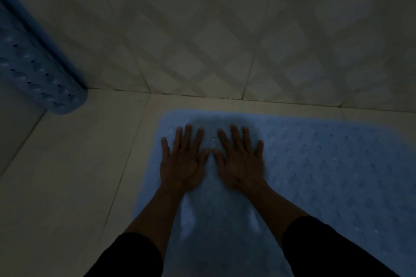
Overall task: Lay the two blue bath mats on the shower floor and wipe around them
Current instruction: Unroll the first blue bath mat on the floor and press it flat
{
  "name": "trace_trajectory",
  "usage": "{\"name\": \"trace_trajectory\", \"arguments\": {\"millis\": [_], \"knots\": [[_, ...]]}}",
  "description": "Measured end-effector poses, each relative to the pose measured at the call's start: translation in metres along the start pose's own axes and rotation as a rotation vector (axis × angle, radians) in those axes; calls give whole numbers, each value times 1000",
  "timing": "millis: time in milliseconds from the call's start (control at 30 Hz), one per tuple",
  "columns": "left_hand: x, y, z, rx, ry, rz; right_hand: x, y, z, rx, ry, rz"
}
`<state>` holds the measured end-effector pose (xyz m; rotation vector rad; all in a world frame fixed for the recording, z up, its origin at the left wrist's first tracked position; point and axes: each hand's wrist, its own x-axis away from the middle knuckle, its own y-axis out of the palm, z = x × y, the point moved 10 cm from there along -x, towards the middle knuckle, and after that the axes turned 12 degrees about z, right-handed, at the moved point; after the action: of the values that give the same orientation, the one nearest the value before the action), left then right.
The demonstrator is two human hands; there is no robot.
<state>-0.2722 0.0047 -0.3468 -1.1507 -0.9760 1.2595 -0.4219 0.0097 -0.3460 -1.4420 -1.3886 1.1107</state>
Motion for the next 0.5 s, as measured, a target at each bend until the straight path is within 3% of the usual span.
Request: {"name": "trace_trajectory", "arguments": {"millis": [100,500], "knots": [[0,0,0,-11,3,19,1,-2,0,15,-1,78],[-1,-5,-1,-6,-29,47,0,-3,0,26,13,14]]}}
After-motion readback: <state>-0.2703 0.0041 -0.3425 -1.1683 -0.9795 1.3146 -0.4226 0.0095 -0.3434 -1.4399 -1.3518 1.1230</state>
